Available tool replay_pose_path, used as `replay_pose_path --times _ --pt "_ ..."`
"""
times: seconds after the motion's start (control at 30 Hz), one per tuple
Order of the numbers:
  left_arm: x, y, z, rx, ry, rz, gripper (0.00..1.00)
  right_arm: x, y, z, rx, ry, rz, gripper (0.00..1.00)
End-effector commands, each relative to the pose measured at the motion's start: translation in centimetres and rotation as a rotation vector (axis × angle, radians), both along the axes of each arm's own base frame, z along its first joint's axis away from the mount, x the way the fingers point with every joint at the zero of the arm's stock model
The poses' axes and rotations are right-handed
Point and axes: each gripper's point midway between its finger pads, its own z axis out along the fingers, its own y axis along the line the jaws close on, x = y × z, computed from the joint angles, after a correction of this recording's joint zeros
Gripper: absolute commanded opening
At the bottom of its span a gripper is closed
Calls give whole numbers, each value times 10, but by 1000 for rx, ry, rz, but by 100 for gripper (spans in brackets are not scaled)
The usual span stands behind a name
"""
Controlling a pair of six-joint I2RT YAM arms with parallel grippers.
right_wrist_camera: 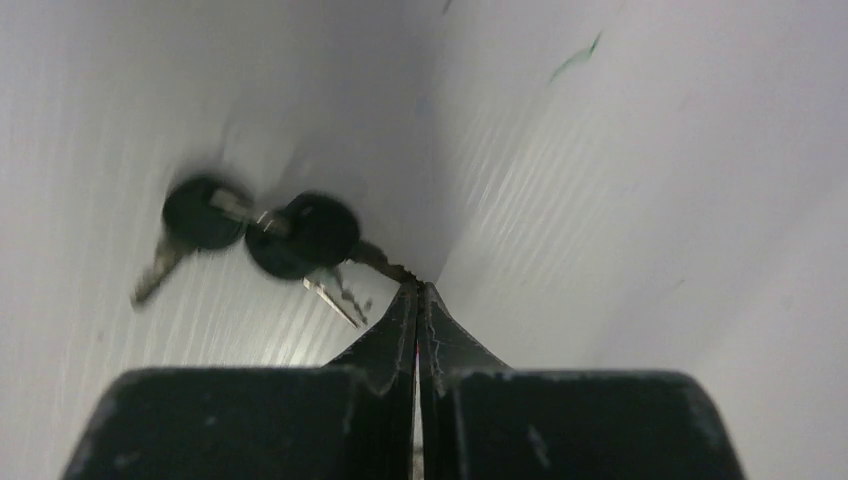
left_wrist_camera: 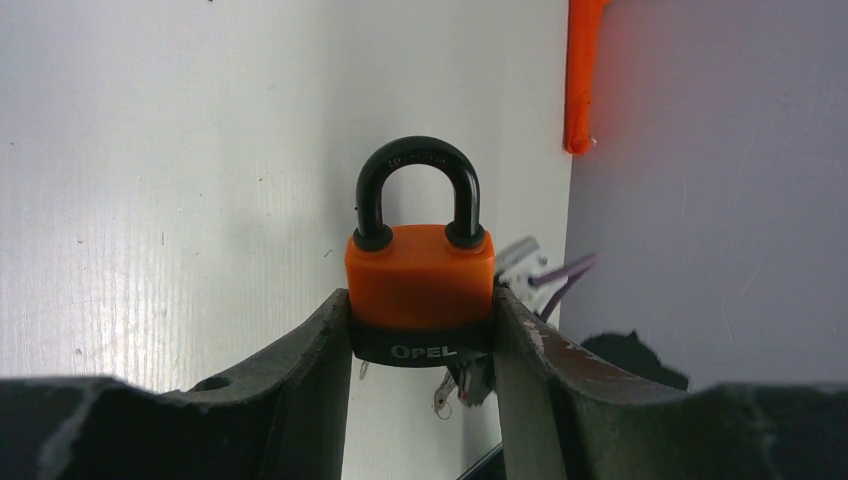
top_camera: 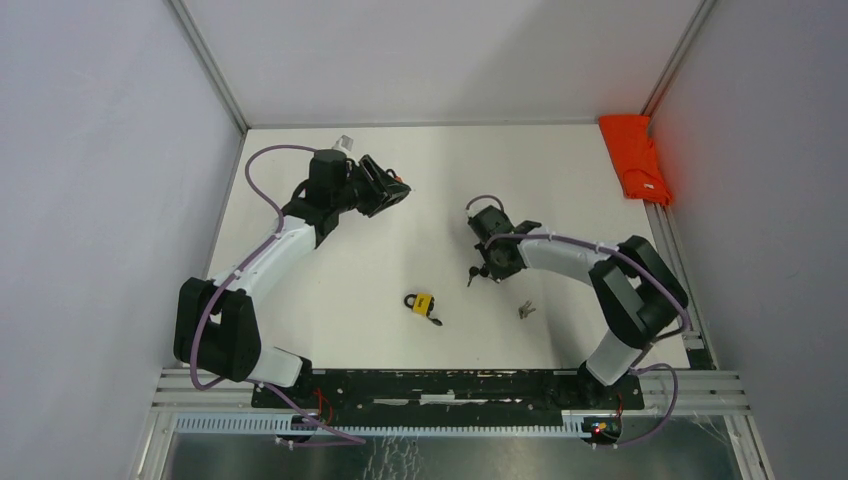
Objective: Unlock with the key
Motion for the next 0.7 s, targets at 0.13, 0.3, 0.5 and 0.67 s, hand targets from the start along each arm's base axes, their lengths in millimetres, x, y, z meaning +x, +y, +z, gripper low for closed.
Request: replay_pose_path --times 0.13,0.3,0.5,0.67 --pt "1 3 29 -11 -121 -17 2 85 28 18 78 -92 -5 0" --pt "1 10 31 4 -128 -2 2 88 40 51 162 -185 -7 0" --pt "4 8 32 -4 -132 1 2 64 79 46 196 -143 121 0" --pt "2 10 32 -2 -131 6 2 49 99 15 202 -49 169 0"
